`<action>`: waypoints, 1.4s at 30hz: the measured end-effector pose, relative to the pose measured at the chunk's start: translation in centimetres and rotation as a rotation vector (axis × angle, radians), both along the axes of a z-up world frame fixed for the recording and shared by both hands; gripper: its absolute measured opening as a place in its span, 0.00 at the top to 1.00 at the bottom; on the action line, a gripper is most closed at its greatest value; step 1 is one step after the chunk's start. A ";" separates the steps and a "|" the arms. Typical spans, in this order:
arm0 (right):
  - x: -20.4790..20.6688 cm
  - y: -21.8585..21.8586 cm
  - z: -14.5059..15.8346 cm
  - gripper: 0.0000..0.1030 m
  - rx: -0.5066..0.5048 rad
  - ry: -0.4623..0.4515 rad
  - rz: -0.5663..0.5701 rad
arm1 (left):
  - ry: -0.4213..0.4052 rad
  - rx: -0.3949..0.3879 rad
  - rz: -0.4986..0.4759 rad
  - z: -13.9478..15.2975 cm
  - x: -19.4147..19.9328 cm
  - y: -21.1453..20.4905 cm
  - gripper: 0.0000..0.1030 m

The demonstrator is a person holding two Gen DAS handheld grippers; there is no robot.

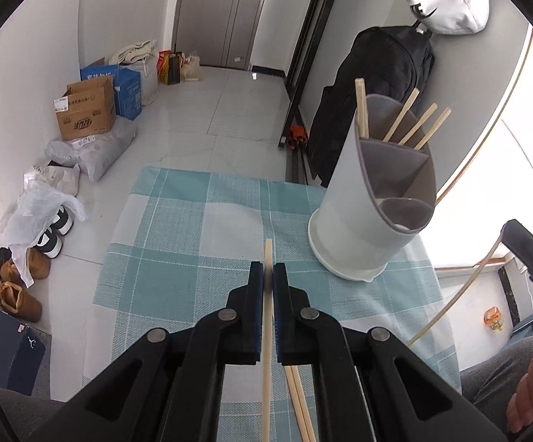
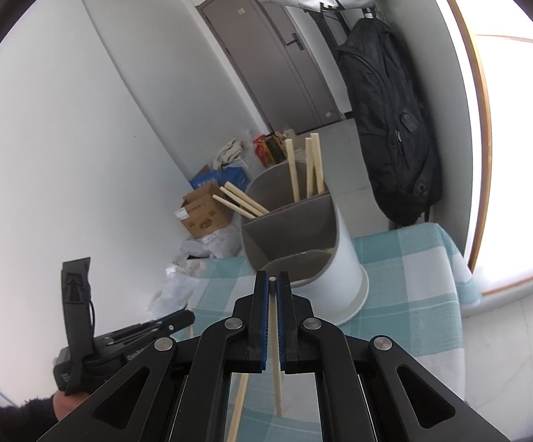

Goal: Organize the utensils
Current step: 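Lift the stick with the left gripper while the right gripper carries its stick toward the holder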

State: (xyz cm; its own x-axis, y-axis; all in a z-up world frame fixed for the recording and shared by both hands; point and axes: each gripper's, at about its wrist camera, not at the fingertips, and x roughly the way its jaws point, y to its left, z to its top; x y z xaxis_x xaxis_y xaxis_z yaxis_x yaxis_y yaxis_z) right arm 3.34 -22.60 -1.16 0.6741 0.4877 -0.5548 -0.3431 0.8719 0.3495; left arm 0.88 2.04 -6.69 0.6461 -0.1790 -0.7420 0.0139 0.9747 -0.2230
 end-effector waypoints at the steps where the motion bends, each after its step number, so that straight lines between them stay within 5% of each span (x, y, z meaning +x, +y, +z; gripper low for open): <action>1: -0.1 0.2 0.0 0.97 -0.006 -0.007 0.001 | -0.012 -0.005 0.002 0.3 -0.2 0.1 0.99; 16: -1.7 2.6 0.7 0.97 -0.075 -0.090 0.025 | -0.096 0.003 -0.060 3.1 -2.2 -0.8 0.99; 42: -1.8 2.7 3.0 0.97 -0.020 -0.152 0.036 | -0.159 0.017 -0.170 8.0 -2.6 -3.0 1.00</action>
